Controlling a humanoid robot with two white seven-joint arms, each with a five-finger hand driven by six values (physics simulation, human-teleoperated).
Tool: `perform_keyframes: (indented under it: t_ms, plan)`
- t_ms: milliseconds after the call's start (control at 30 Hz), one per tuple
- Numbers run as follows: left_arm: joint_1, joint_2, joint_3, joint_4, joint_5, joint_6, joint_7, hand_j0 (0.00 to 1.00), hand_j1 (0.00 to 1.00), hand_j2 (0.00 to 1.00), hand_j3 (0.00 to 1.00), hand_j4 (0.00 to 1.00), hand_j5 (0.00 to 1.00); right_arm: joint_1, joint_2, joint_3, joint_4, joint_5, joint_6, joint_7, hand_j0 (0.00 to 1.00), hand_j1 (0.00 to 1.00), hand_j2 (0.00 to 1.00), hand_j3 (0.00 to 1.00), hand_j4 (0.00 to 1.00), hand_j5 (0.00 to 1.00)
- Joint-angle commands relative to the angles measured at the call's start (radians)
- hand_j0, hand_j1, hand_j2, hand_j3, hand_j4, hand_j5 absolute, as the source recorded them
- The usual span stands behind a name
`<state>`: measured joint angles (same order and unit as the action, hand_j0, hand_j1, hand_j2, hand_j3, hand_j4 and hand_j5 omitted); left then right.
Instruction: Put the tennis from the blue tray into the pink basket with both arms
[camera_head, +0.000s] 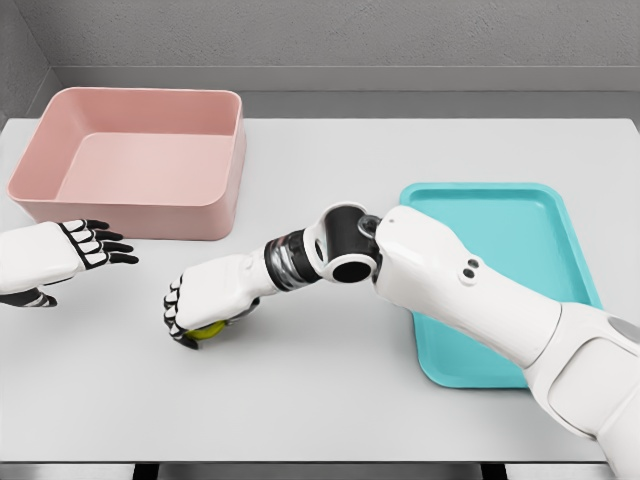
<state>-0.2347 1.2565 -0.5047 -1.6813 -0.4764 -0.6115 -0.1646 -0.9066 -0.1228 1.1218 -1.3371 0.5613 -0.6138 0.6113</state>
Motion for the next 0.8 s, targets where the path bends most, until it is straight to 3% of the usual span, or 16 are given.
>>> perform_keyframes:
  t_ms: [0, 33, 233, 667, 767]
  plan:
    - [0.000, 0.003, 0.000, 0.000, 0.007, 0.001, 0.000, 1.00, 1.00, 1.00, 1.00, 1.00, 1.00, 0.000, 0.000, -0.002, 0.001, -0.006, 0.003, 0.000, 0.79, 0.79, 0.79, 0.79, 0.79, 0.79]
    - [0.000, 0.003, 0.000, 0.000, 0.007, 0.001, 0.000, 1.00, 1.00, 1.00, 1.00, 1.00, 1.00, 0.000, 0.000, -0.002, 0.001, -0.006, 0.003, 0.000, 0.85, 0.85, 0.85, 0.85, 0.85, 0.85]
    - [0.000, 0.003, 0.000, 0.000, 0.007, 0.001, 0.000, 1.00, 1.00, 1.00, 1.00, 1.00, 1.00, 0.005, 0.000, -0.005, 0.016, -0.006, 0.003, 0.000, 0.97, 0.97, 0.97, 0.97, 0.97, 0.97]
    - [0.002, 0.000, 0.000, 0.000, 0.007, 0.001, 0.000, 1.00, 1.00, 1.00, 1.00, 1.00, 1.00, 0.003, -0.012, -0.045, 0.004, 0.002, 0.003, 0.000, 1.00, 1.00, 1.00, 1.00, 1.00, 1.00]
    - [0.002, 0.000, 0.000, 0.000, 0.009, 0.001, 0.000, 1.00, 1.00, 1.00, 1.00, 1.00, 1.00, 0.005, -0.027, -0.074, -0.051, 0.002, 0.003, 0.000, 1.00, 1.00, 1.00, 1.00, 1.00, 1.00]
